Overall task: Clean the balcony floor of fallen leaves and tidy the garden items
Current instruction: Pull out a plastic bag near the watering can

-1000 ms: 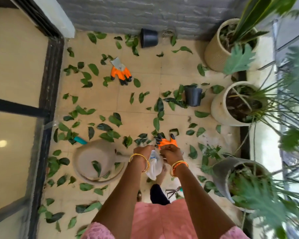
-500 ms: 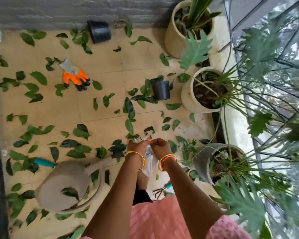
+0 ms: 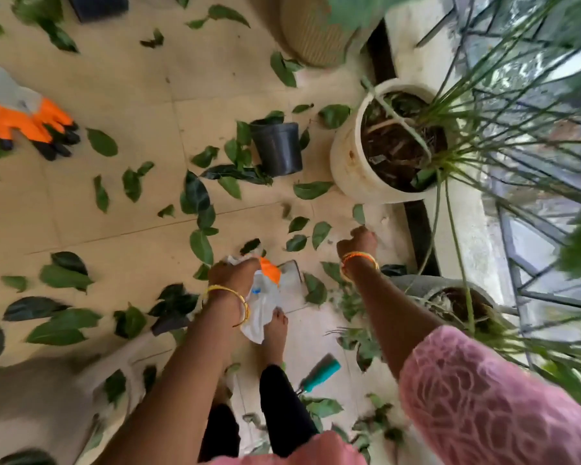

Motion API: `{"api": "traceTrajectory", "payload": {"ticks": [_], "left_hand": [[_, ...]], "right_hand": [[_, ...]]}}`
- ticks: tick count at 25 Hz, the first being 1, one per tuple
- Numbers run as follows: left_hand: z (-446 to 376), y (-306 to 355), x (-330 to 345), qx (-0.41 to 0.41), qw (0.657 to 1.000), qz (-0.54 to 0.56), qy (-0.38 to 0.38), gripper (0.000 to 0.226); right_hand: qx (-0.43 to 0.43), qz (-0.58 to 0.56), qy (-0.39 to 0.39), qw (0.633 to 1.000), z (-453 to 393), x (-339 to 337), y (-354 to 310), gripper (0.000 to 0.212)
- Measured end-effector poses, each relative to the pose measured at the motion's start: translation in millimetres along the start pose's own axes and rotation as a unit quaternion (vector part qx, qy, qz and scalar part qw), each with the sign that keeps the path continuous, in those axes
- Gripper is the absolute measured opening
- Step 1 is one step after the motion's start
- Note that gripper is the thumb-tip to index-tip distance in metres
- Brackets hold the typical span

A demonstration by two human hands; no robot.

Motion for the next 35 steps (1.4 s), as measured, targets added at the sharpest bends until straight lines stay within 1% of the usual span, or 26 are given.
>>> {"api": "traceTrajectory", "payload": {"ticks": [3, 6, 7, 8, 9, 11, 13, 16, 19, 21, 22, 24, 26, 28, 29, 31, 32, 33, 34, 35], "left_hand": [[-76.0, -2.3, 34.0, 0.01, 1.0, 0.005, -0.006, 0.024], [-131.5, -2.6, 59.0, 0.022, 0.999, -0.04, -0.006, 0.021], [-143.9, -1.5, 65.4, 0.033, 0.998, -0.053, -0.005, 0.02], [-155.3, -0.4, 72.3, 0.041, 0.998, -0.055, -0.003, 0.02], [-162.6, 1.0, 77.8, 0.046, 0.998, -0.053, -0.002, 0.021], [-170.9, -0.2, 88.5, 0.042, 0.998, -0.04, -0.006, 0.02], [-168.3, -4.3, 92.4, 0.026, 0.998, -0.048, -0.008, 0.024], [-151.1, -11.1, 84.8, 0.007, 0.998, -0.066, -0.01, 0.023], [-121.2, -11.4, 71.9, 0.014, 0.993, -0.114, -0.008, 0.028], [-104.6, -13.5, 64.6, 0.021, 0.996, -0.091, -0.006, 0.028], [-95.3, -14.9, 59.7, 0.027, 0.997, -0.074, -0.002, 0.024], [-72.4, -19.4, 48.1, 0.028, 0.998, -0.055, -0.009, 0.013], [-44.2, -20.6, 33.4, 0.023, 0.999, -0.036, -0.032, 0.016], [-13.7, -23.0, 12.5, 0.016, 0.999, -0.029, -0.03, 0.024], [-0.8, -28.1, 3.0, 0.01, 0.999, -0.027, -0.02, 0.027], [19.9, -40.2, -13.8, 0.003, 1.0, 0.016, -0.011, 0.031], [28.0, -46.9, -21.7, -0.008, 0.998, 0.053, -0.009, 0.03], [37.2, -53.5, -32.4, -0.022, 0.995, 0.093, -0.008, 0.029], [44.8, -58.9, -42.8, -0.029, 0.991, 0.134, -0.004, 0.027], [50.5, -65.3, -54.7, -0.038, 0.982, 0.183, 0.006, 0.026]], "right_hand": [[0.04, 0.121, -0.014, 0.992, -94.0, 30.2, 59.5, 0.054], [0.093, 0.119, 0.004, 0.989, -156.9, 40.9, 119.3, 0.076], [0.09, 0.119, 0.013, 0.989, -169.9, 40.7, 130.4, 0.079], [0.07, 0.125, 0.023, 0.989, -181.4, 41.1, 135.9, 0.076], [0.038, 0.136, 0.037, 0.989, -190.7, 41.3, 138.3, 0.067], [-0.027, 0.152, 0.095, 0.983, -197.5, 35.6, 133.8, 0.045], [-0.041, 0.168, 0.141, 0.975, -190.9, 29.8, 127.5, 0.035], [-0.058, 0.185, 0.146, 0.97, -170.8, 27.1, 117.1, 0.032], [-0.052, 0.136, 0.149, 0.978, -136.0, 21.0, 104.2, 0.04], [-0.049, 0.064, 0.131, 0.988, -106.6, 22.6, 92.2, 0.043], [-0.058, 0.039, 0.117, 0.991, -90.4, 25.7, 82.4, 0.039], [-0.088, 0.027, 0.081, 0.992, -48.0, 34.8, 58.3, 0.024], [-0.137, 0.022, 0.006, 0.99, 4.2, 53.1, 33.4, 0.017], [-0.217, 0.034, -0.062, 0.974, 66.9, 68.8, 4.5, 0.016], [-0.258, 0.021, -0.091, 0.962, 98.6, 75.4, -8.0, 0.02], [-0.315, -0.031, -0.101, 0.943, 146.2, 81.4, -27.6, 0.029], [-0.324, -0.062, -0.098, 0.939, 162.8, 82.5, -34.6, 0.029], [-0.289, -0.086, -0.122, 0.945, 175.7, 86.7, -40.1, 0.026], [-0.232, -0.104, -0.146, 0.956, 187.2, 89.7, -44.9, 0.021], [-0.174, -0.097, -0.177, 0.964, 199.5, 95.8, -45.5, 0.017]]}}
Point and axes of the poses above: each hand's wrist, its own z-axis away from the middle knuckle, its own x-axis out of the palm, y = z × x, the point moved 6 cm from there along -z, towards the middle knuckle, and after that the axes turned 14 degrees about -z, right-handed, at the moved point
